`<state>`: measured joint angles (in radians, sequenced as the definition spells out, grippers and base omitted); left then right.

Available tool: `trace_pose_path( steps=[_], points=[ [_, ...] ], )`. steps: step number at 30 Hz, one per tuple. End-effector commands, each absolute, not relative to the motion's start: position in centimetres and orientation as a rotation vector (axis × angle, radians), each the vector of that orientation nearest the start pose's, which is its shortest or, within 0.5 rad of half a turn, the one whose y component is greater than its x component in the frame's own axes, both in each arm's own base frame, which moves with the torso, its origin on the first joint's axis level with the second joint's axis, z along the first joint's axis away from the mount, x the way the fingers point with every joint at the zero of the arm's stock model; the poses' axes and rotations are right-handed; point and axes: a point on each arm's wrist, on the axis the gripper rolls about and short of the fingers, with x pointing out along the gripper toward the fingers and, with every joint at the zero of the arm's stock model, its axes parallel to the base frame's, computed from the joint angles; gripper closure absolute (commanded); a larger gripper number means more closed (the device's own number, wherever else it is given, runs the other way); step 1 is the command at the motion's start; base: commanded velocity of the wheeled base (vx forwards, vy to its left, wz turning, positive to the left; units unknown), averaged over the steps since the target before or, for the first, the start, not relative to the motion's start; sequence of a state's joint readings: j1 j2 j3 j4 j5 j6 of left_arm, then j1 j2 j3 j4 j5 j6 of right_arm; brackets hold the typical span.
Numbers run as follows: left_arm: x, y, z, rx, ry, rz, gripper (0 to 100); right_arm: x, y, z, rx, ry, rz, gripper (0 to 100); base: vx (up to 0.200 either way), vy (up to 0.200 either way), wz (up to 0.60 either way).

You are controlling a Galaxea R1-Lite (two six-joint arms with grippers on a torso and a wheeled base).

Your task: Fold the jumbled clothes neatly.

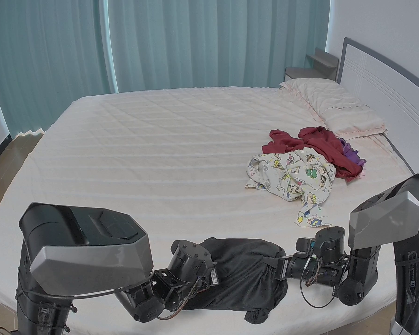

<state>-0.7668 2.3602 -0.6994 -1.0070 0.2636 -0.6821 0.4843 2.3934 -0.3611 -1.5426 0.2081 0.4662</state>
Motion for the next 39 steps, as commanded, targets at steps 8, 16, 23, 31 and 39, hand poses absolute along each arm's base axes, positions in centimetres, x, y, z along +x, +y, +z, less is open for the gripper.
trace_pose_path(
  steps=[8,16,23,31,39],
  points=[
    [25.8,-24.2,-3.1,-0.326,0.703,-0.270,100,26.3,14.3,-3.1,0.372,0.632,0.551,100,0.000,-0.200,0.00],
    [25.6,-24.0,-3.3,-0.326,0.712,-0.263,0,26.4,14.4,-3.9,0.359,0.653,0.545,100,0.000,-0.025,0.00],
    [24.6,-22.6,-3.5,-0.274,0.747,-0.245,0,26.3,14.2,-5.0,0.323,0.673,0.548,0,0.000,0.000,0.00],
    [28.3,-20.3,-2.0,-0.334,0.631,-0.104,0,27.2,12.6,-4.4,0.322,0.639,0.494,0,0.000,0.000,0.00],
    [28.2,-20.6,-2.9,-0.391,0.775,-0.163,0,29.3,9.7,-3.5,0.358,0.577,0.393,0,0.000,0.000,0.00]
  ],
)
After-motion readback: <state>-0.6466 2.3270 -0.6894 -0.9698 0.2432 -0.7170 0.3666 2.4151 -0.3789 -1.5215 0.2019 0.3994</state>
